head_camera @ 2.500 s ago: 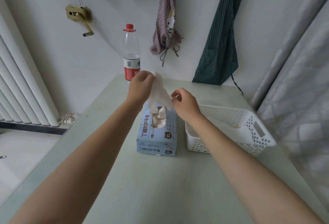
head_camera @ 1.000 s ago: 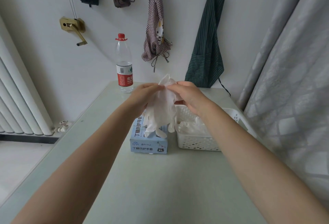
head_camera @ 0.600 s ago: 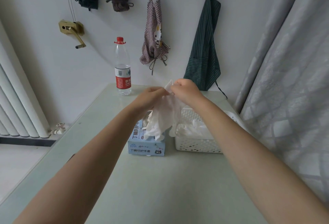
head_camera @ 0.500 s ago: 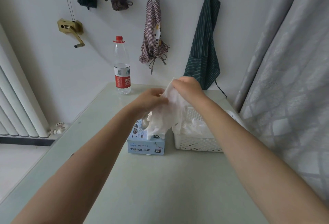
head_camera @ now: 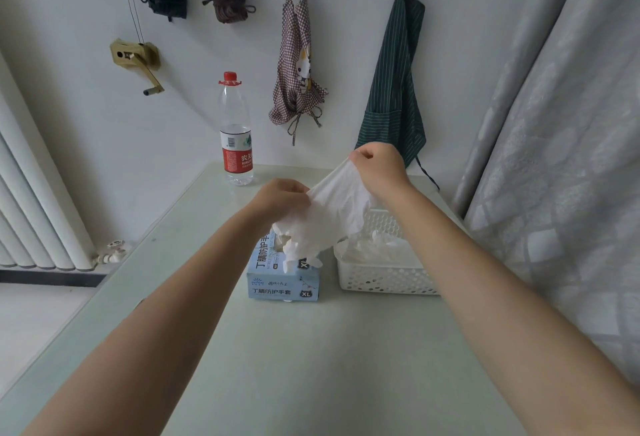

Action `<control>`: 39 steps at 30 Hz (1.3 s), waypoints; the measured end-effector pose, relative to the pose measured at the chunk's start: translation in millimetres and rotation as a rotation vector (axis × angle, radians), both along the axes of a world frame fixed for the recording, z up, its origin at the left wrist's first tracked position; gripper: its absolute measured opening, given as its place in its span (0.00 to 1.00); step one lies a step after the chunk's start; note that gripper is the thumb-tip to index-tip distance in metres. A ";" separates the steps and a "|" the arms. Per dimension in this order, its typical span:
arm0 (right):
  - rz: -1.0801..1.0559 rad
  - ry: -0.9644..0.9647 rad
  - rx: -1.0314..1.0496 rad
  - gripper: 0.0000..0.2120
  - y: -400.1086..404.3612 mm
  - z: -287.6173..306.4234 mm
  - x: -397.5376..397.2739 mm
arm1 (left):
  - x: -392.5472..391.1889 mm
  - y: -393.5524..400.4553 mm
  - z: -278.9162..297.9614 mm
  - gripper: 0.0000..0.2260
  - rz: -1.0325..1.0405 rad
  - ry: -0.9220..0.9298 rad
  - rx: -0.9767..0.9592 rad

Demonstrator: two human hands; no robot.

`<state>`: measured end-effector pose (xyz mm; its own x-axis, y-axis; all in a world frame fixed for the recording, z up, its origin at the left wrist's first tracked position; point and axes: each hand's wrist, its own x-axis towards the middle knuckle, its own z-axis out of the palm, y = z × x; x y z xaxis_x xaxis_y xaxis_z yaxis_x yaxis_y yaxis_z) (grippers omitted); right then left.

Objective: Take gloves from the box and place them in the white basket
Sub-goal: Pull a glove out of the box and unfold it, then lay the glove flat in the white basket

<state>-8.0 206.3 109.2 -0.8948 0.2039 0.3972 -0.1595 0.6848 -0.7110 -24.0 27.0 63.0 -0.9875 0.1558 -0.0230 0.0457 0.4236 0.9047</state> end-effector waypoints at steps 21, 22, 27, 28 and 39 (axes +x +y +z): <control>-0.186 -0.369 -0.201 0.10 48.5 -35.3 -17.2 | -20.5 12.5 9.1 0.07 0.159 -0.062 0.089; -0.206 -0.420 -0.226 0.10 57.1 -42.5 -18.2 | -24.3 22.5 7.3 0.07 0.140 -0.036 0.032; -0.263 -0.508 -0.257 0.10 96.5 -81.7 -21.5 | -46.8 67.2 -17.8 0.06 0.069 -0.014 -0.254; -0.271 -0.498 -0.259 0.12 103.5 -88.4 -22.3 | -50.0 73.6 -22.8 0.07 0.060 0.010 -0.300; -0.281 -0.496 -0.045 0.19 145.4 -124.6 -19.0 | -39.2 143.6 -57.4 0.07 -0.483 0.326 -0.836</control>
